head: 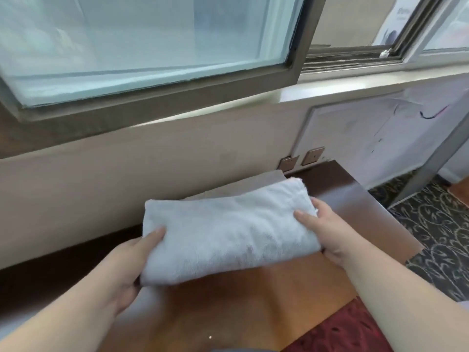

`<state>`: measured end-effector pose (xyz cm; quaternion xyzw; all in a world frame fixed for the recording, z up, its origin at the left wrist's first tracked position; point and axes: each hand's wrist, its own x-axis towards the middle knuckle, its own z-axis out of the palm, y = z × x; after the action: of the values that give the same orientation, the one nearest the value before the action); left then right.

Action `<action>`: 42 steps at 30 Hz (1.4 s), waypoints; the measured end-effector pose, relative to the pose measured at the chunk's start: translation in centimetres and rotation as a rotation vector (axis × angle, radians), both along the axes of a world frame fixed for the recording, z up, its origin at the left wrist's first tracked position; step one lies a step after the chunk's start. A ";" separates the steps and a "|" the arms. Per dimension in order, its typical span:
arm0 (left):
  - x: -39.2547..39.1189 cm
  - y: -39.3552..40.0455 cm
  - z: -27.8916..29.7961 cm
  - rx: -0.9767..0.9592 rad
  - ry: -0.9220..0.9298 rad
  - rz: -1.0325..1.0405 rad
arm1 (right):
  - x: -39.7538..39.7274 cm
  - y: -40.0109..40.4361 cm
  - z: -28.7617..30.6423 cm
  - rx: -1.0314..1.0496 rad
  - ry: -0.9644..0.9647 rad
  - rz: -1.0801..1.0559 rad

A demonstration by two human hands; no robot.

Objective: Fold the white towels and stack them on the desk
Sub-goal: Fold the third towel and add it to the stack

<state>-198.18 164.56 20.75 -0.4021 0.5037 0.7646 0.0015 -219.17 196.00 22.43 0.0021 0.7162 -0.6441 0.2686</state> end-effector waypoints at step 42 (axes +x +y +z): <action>-14.5 4.7 -8.6 0.072 -0.211 0.132 | -23.6 -1.4 -9.9 0.411 -0.297 0.379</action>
<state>-212.68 169.23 12.15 -0.5123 0.4456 0.7339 0.0187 -242.74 194.61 12.51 0.0169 0.7719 -0.4169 0.4797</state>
